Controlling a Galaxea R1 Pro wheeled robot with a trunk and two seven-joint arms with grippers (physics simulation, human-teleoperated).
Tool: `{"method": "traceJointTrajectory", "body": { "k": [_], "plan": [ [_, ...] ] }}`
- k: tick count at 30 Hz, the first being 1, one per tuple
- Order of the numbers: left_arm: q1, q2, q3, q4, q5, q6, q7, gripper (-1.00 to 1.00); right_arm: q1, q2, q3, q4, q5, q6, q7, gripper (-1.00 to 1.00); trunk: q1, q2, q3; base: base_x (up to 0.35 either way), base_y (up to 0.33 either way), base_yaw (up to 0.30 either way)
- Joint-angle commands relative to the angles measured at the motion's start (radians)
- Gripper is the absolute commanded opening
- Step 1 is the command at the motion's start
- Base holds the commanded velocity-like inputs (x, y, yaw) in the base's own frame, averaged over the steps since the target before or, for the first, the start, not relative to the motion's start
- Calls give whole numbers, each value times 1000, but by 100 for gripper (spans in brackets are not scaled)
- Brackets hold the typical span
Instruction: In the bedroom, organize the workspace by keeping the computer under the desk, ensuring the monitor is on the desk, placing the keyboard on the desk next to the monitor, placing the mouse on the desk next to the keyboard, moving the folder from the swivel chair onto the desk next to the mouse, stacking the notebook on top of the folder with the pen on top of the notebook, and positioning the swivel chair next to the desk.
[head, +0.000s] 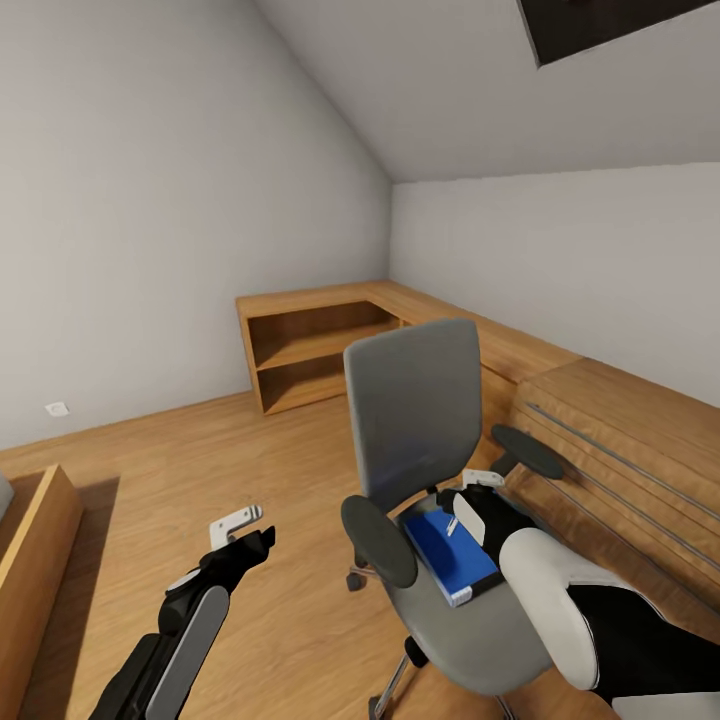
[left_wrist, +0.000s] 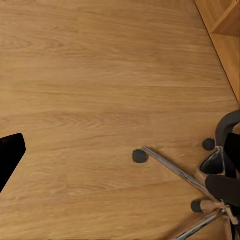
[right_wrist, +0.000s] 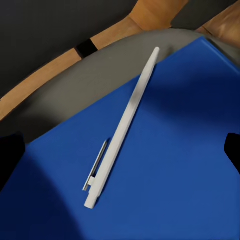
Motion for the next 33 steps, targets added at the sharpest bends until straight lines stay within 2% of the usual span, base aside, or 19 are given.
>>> {"method": "traceJointTrajectory", "body": {
  "k": [1, 26, 33],
  "plan": [
    [-1, 1, -2, -2, 10, 1, 11, 100, 0, 1, -5, -2, -7, 2, -5, 100, 4, -8, -4, 2, 0, 0],
    [-1, 0, -3, -4, 8, 0, 14, 100, 0, 0, -5, -1, -7, 1, -5, 100, 100, -183, -83, 0, 0, 0],
    [-1, 0, -3, -4, 8, 0, 12, 100, 0, 0, -5, 1, -7, 2, -5, 100, 100, -183, -83, 0, 0, 0]
  ]
}}
